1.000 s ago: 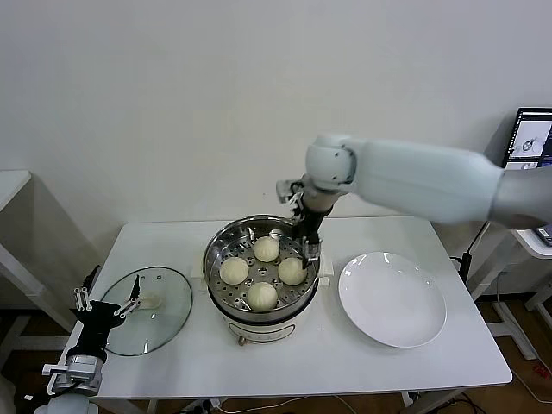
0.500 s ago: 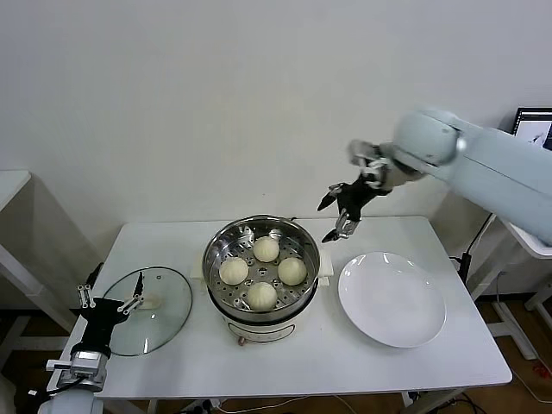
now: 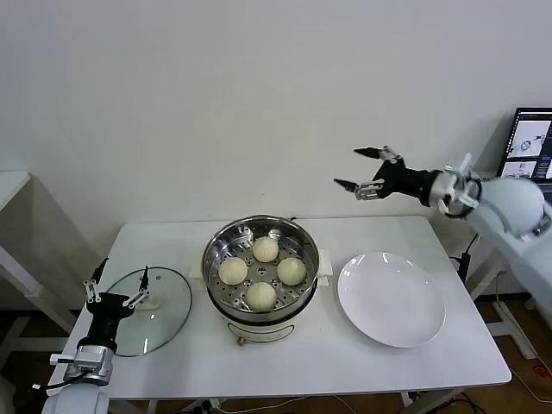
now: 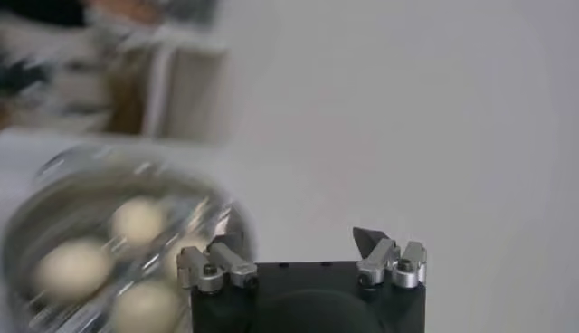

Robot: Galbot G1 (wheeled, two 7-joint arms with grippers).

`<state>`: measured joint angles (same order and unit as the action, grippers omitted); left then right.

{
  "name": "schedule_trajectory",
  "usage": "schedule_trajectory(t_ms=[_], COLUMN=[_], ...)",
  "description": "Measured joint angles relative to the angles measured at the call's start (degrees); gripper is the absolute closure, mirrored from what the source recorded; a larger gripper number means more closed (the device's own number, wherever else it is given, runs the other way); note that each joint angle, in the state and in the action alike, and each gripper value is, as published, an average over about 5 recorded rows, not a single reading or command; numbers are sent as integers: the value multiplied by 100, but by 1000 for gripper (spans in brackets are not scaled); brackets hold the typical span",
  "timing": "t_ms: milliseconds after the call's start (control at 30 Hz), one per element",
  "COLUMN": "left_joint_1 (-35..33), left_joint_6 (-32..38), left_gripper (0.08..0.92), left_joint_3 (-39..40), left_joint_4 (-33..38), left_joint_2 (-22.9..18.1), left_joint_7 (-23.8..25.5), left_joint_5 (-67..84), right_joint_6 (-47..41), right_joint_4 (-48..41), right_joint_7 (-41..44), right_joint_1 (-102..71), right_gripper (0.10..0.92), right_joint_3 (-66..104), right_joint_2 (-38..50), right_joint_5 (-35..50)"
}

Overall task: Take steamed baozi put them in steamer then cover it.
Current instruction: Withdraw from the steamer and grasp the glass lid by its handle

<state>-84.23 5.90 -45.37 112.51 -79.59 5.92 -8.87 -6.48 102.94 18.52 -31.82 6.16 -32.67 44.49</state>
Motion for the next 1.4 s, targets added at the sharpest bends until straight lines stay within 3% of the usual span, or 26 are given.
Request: schedule_trajectory(t_ms=[333, 800, 1000, 1400], left_joint_1=[62, -25, -49, 72], left_joint_6=[90, 549, 1169, 2175], left_gripper=[177, 177, 177, 177], left_joint_3=[135, 143, -28, -339], left_joint_4=[-22, -330, -827, -2236], left_joint_2=[-37, 3, 111, 443], left_joint_7=[-56, -265, -740, -2147], left_joint_5=[141, -529, -1993, -5578], right_joint_6=[1285, 2569, 2724, 2853], right_joint_4=[966, 1337, 1347, 1247], right_joint_7=[-1384, -2098, -2216, -2265], right_joint_1=[-3023, -5203, -5513, -5744], right_gripper=[203, 203, 203, 203], right_joint_3=[1947, 2566, 2682, 2742], right_joint_2=[-1500, -3452, -3807, -4155], right_joint_5=[-622, -1559, -1694, -1850])
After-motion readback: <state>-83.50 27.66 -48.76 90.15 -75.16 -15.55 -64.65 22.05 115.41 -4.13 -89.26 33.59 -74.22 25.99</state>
